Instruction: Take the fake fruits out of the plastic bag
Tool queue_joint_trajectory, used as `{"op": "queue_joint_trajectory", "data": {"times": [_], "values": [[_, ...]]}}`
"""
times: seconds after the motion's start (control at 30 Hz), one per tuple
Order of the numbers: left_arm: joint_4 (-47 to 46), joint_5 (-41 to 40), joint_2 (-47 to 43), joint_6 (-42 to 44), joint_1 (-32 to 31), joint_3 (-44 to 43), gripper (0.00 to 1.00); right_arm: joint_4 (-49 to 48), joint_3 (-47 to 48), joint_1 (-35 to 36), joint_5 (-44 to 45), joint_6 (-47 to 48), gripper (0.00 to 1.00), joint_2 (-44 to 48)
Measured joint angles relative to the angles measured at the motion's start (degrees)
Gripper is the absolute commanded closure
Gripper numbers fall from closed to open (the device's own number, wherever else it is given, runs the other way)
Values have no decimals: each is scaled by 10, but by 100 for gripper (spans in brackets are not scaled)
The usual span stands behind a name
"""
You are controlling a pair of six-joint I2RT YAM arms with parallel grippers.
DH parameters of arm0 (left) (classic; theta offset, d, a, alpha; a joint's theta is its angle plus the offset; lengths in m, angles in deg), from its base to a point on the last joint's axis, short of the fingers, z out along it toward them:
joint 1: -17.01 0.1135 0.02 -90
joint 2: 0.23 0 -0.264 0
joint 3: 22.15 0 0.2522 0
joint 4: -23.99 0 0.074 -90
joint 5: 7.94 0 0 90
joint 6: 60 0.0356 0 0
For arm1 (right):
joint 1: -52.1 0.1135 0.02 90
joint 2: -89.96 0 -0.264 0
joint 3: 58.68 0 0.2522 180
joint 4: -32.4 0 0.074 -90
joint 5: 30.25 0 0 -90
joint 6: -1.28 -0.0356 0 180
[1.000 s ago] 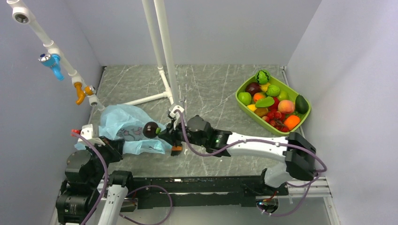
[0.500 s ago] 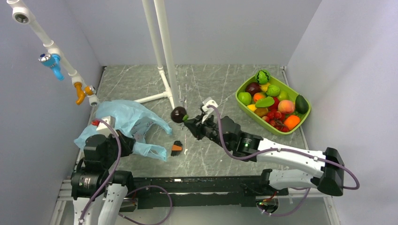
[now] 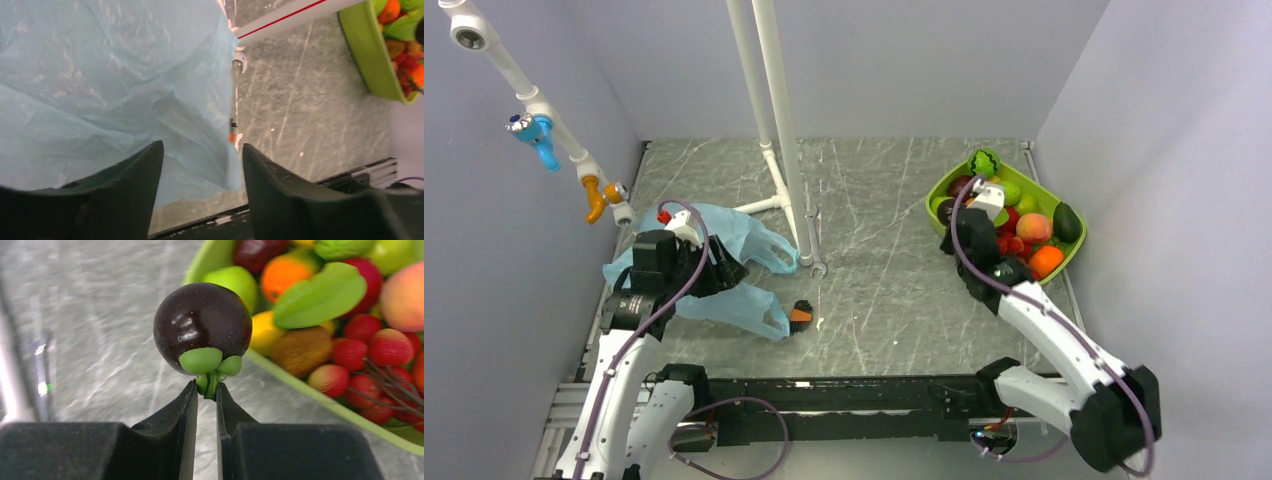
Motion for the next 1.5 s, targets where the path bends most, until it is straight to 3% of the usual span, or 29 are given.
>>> {"op": "queue_joint_trajectory", "data": {"times": [0.07, 0.23, 0.5, 0.63, 0.83, 1.0, 1.23, 1.37, 1.43, 1.5], "values": [[-1, 5, -1, -5, 0, 0, 22, 7, 19, -50, -6, -4, 100, -45], [31, 8, -22, 0, 0, -18, 19, 14, 98, -154, -45, -2, 100, -169], [90, 22, -136, 10, 0, -112, 9, 31, 232, -213, -85, 27, 90, -320], [103, 31, -202, -4, 0, -142, 9, 48, 258, -216, -104, 38, 82, -362], [122, 41, -214, -21, 0, -177, 7, 67, 260, -215, -121, 39, 64, -378], [139, 41, -209, -23, 0, -231, 6, 88, 269, -215, -124, 39, 41, -379], [143, 9, -202, -13, 0, -313, 5, 133, 263, -207, -124, 41, 29, -325], [133, -15, -202, -4, 0, -337, 4, 156, 239, -188, -133, 43, 16, -197], [127, -30, -202, 1, 0, -345, 4, 158, 219, -172, -158, 43, 2, -99], [120, -45, -202, 6, 0, -352, 4, 161, 204, -160, -194, 42, 0, 5]]}}
